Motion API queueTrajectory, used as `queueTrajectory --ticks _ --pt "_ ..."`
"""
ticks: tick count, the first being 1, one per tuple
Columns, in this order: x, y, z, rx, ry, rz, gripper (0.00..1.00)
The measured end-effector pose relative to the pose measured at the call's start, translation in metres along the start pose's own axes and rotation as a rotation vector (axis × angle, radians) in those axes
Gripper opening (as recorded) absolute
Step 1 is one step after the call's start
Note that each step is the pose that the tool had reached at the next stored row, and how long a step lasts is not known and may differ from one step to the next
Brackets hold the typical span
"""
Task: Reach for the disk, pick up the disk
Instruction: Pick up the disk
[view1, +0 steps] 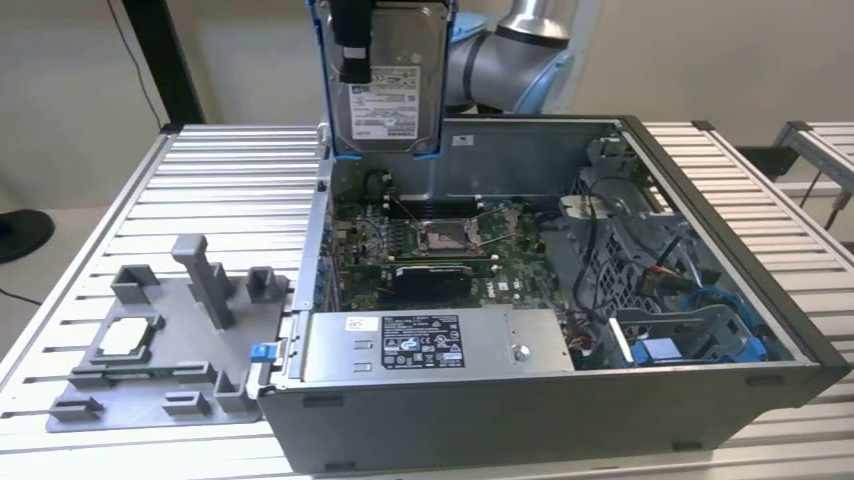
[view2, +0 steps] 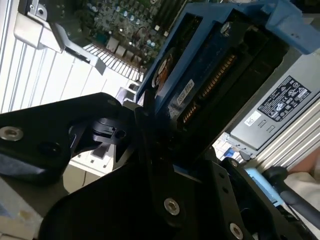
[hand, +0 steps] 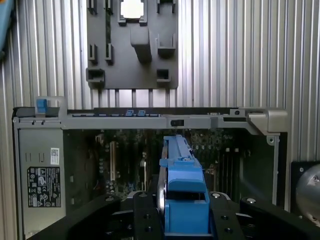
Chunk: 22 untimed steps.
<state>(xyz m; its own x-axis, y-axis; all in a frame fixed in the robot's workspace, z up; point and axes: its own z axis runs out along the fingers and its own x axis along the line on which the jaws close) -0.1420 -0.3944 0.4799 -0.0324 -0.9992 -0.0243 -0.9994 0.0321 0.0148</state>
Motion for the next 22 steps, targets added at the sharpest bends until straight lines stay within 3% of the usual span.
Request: queueTrajectory --ticks 22 --pt "0.0 -0.0999 0.0018 0.0 0.0 0.0 0.0"
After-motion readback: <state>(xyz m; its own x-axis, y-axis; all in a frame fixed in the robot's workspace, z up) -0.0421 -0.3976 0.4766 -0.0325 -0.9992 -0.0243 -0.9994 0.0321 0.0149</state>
